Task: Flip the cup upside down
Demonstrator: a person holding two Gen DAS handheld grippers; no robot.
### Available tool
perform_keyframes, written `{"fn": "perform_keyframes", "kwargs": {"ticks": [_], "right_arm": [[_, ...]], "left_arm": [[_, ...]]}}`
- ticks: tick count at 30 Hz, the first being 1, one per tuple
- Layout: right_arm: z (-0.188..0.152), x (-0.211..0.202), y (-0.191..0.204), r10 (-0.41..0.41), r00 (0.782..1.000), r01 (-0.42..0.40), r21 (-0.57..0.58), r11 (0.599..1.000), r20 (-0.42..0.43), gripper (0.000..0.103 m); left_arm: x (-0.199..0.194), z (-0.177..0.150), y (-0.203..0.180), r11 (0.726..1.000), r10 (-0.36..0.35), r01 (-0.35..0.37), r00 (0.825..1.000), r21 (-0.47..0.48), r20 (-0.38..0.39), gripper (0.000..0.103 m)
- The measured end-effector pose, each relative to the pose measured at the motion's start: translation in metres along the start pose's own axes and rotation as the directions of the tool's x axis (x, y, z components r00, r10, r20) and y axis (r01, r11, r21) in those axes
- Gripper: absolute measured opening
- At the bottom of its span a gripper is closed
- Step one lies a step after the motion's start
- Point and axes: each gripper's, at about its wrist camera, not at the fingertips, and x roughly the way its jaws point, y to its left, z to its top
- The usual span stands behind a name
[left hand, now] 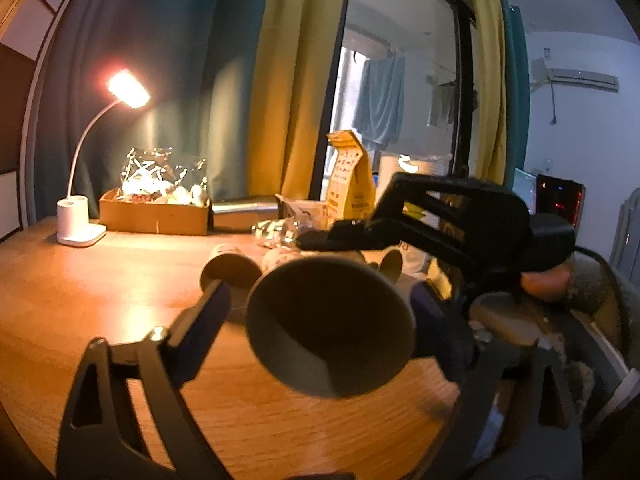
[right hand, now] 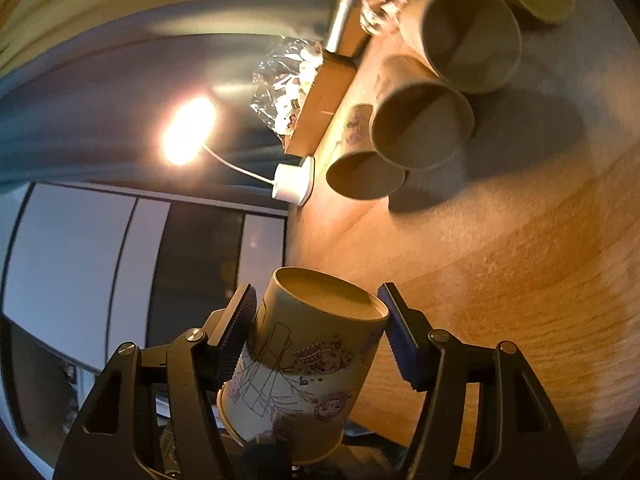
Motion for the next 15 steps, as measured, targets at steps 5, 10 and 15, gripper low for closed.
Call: {"fn": "perform_keyframes", "kwargs": {"ticks": [5, 10, 15], "right_arm": [[0.002, 0.008, 0.028, -0.107, 0.992, 0.118, -0.188, 0.975, 0.067, 0.066], [-0.007, 0.026, 0.065, -0.227, 0.94, 0.322, -0.448, 0.834, 0.254, 0.066], [-0.037, 0.031, 0.075, -0.283, 0.841, 0.526, -0.575, 0.627, 0.461, 0.066]], "left_arm": [[-0.013, -0.001, 0.011, 0.999, 0.032, -0.032, 0.999, -0.01, -0.016, 0.096], [-0.019, -0.005, 0.041, 0.989, 0.124, -0.129, 0.99, -0.074, -0.067, 0.096], [-0.02, -0.009, 0.07, 0.969, 0.193, -0.207, 0.975, -0.135, -0.11, 0.096]]}}
